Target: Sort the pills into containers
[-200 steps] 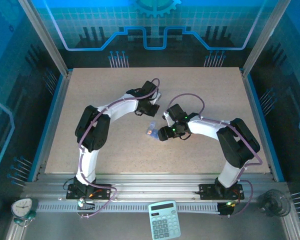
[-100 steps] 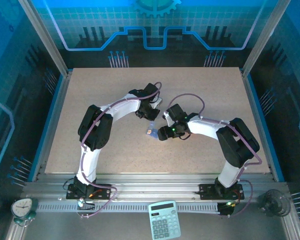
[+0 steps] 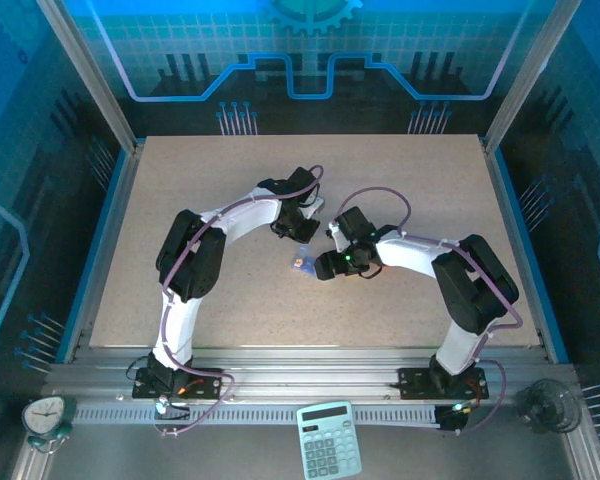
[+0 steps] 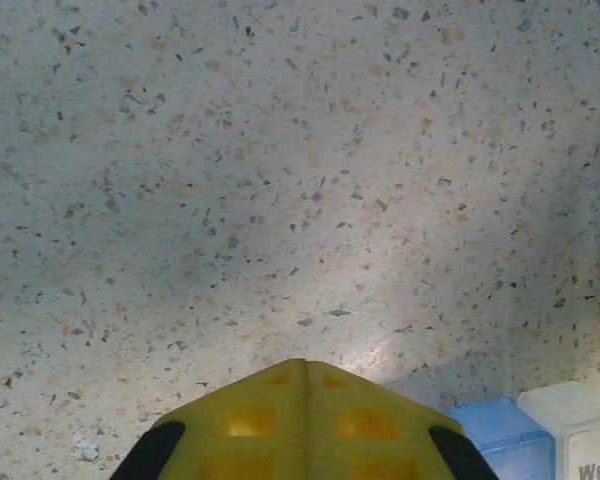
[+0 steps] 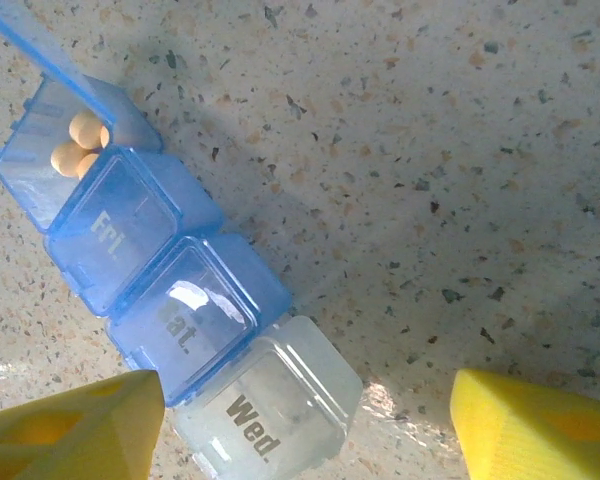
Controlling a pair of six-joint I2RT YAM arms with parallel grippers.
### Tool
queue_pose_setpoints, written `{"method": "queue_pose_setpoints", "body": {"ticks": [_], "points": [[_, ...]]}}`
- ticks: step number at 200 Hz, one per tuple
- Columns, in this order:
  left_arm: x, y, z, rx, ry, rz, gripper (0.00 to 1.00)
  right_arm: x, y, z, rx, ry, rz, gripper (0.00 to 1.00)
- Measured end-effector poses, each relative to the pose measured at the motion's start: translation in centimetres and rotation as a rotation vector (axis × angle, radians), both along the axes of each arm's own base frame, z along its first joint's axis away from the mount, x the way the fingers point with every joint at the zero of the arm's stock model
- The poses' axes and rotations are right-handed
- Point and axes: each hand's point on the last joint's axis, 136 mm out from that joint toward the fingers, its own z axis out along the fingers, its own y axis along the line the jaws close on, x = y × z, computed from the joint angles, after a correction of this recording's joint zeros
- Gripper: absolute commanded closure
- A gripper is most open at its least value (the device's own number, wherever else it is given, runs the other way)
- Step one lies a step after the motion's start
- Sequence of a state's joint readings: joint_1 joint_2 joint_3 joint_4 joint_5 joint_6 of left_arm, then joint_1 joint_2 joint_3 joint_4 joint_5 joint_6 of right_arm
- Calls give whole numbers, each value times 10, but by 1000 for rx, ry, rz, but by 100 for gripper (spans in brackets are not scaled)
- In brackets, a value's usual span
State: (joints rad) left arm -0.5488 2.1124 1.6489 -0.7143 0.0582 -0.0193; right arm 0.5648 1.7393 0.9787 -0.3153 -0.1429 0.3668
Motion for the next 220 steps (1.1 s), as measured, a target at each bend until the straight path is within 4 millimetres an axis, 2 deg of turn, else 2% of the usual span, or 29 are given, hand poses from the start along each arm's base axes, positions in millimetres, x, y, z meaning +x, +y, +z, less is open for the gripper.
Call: {"method": "queue_pose_setpoints", "body": {"ticks": [72, 128, 197, 220], "points": [[-2, 1, -1, 4, 7, -1, 100, 17, 5, 15, 40, -30, -12, 23], [-3, 1, -1, 5, 11, -1, 100, 19, -2, -2, 18, 8, -28, 24], [-6, -1, 0, -7, 24, -8, 100, 21, -2, -2, 23, 12, -36, 24], [-9, -2, 6, -18, 22, -12, 100, 21, -2, -2, 25, 14, -44, 25]]}}
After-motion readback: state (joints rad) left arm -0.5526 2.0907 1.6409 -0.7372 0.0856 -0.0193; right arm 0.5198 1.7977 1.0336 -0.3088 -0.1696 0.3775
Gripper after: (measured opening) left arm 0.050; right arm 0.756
